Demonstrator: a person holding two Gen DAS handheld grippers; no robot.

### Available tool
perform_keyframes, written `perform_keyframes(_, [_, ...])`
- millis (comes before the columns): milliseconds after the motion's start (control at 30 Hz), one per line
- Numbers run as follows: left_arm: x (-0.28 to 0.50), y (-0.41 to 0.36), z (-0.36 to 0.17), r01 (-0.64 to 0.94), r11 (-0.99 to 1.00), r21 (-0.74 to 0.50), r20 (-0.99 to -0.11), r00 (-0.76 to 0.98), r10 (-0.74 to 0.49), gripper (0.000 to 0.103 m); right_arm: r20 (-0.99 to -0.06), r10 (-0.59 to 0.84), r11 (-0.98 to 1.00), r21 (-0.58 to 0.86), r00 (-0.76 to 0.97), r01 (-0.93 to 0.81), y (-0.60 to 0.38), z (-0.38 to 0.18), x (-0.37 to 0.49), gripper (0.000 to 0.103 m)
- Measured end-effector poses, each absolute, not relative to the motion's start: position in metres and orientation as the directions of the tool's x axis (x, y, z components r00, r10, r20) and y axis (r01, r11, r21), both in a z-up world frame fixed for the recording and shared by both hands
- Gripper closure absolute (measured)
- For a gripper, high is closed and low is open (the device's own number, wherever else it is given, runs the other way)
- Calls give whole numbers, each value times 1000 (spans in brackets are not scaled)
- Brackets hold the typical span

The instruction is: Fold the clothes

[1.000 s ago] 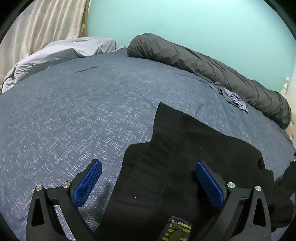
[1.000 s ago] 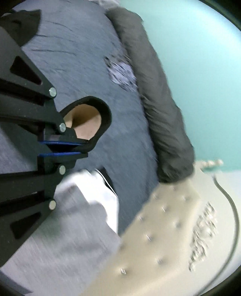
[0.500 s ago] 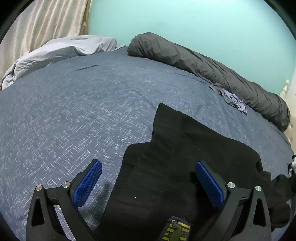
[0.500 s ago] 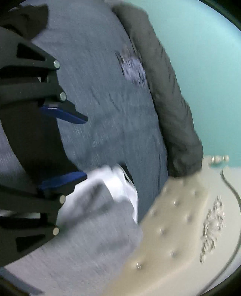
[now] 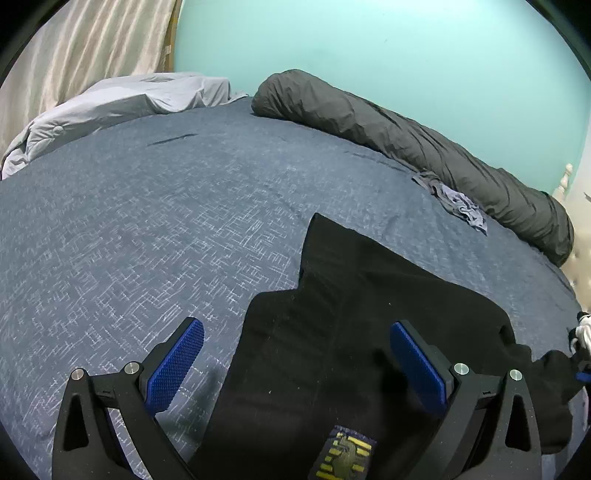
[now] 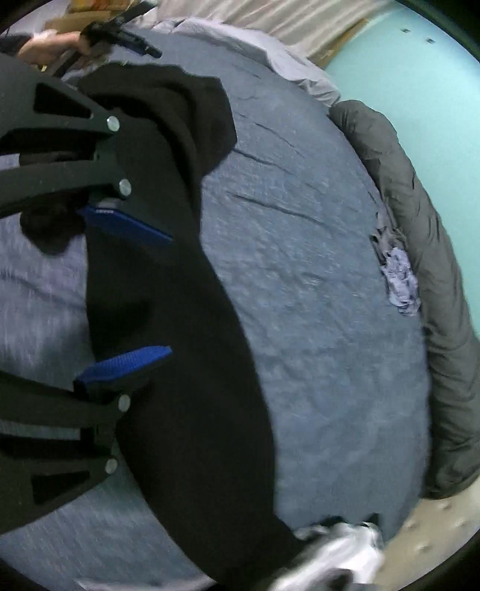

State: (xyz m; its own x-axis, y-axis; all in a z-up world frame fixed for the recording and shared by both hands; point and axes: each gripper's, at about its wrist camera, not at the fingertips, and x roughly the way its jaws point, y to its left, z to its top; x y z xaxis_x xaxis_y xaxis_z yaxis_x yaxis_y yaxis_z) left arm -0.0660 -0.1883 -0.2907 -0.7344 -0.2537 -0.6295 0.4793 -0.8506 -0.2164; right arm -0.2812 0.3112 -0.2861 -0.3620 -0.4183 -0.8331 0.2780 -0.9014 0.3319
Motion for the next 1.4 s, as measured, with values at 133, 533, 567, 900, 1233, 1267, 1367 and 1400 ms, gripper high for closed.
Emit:
perform_keyframes(133, [-62, -190, -290, 475, -853, -216, -628, -736, -251, 0, -811, -506, -860, 450, -293, 239, 296, -301, -260, 43])
perform_keyframes(533, [-52, -199, -289, 472, -847, -244, -622, -746, -237, 0, -870, -376, -926, 339, -320, 166, 290, -306, -273, 31])
perform_keyframes(567, [-53, -200, -290, 471, -847, -245, -623, -746, -234, 0, -879, -359, -933, 343, -314, 107, 299, -312, -278, 31])
perform_keyframes(900, [-56, -197, -291, 458, -856, -241, -625, -748, -224, 0, -809, -456, -804, 553, -372, -217, 371, -366, -287, 31])
perform_keyframes(1233, [-60, -196, -289, 456, -860, -228, -622, -748, -232, 0, -733, -468, -809, 581, -494, -95, 386, -339, -287, 98])
perform_keyframes(1267, [-60, -196, -289, 458, -860, -227, -621, -748, -234, 0, -714, -479, -806, 588, -510, -66, 387, -327, -282, 98])
perform_keyframes(1367, [-57, -195, -286, 456, -862, -222, -611, -754, -242, 0, -660, -516, -797, 604, -546, 23, 385, -290, -267, 99])
perform_keyframes(1400, [-55, -194, -284, 453, -865, -218, -604, -759, -245, 0, -645, -530, -793, 607, -551, 53, 382, -277, -262, 99])
